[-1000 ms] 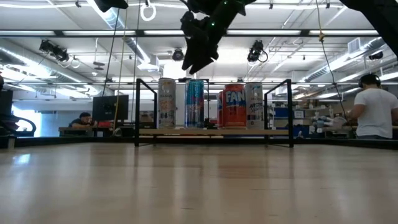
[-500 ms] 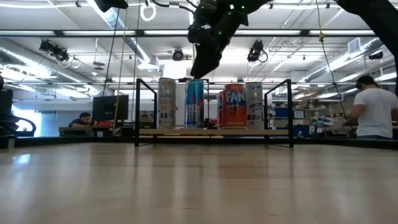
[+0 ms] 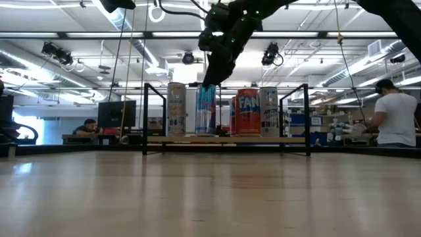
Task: Place canned beverage on shelf
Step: Put the blue soda can on the shelf aligned with the other blue soda can
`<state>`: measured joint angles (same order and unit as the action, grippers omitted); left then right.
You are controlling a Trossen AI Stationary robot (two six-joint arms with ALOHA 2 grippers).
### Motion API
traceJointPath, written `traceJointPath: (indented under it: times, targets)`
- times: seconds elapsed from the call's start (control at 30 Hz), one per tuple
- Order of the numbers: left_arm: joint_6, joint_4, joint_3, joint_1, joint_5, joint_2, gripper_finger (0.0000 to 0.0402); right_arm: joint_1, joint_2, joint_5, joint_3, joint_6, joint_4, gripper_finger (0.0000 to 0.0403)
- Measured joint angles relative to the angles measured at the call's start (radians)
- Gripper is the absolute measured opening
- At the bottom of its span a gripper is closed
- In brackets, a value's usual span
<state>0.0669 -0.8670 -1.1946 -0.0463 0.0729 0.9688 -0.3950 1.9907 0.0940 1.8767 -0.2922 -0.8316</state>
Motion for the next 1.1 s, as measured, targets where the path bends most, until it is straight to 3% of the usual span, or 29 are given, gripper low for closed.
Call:
traceJointPath:
  times: [0.53,0.7,1.1]
  targets:
    - [-0.001,0.000,0.000,0.000,0.000,0.000,0.0298,0.012,-0.057,-0.049,-0.003,0.002,-0.009,0.0322]
    - [-0.001,0.000,0.000,0.000,0.000,0.000,0.0298,-0.004,-0.046,-0.001,-0.009,0.028,0.001,0.0322]
    - [-0.001,-0.001,0.000,0.000,0.000,0.000,0.0298,-0.013,-0.020,-0.007,-0.030,0.054,0.040,0.0322]
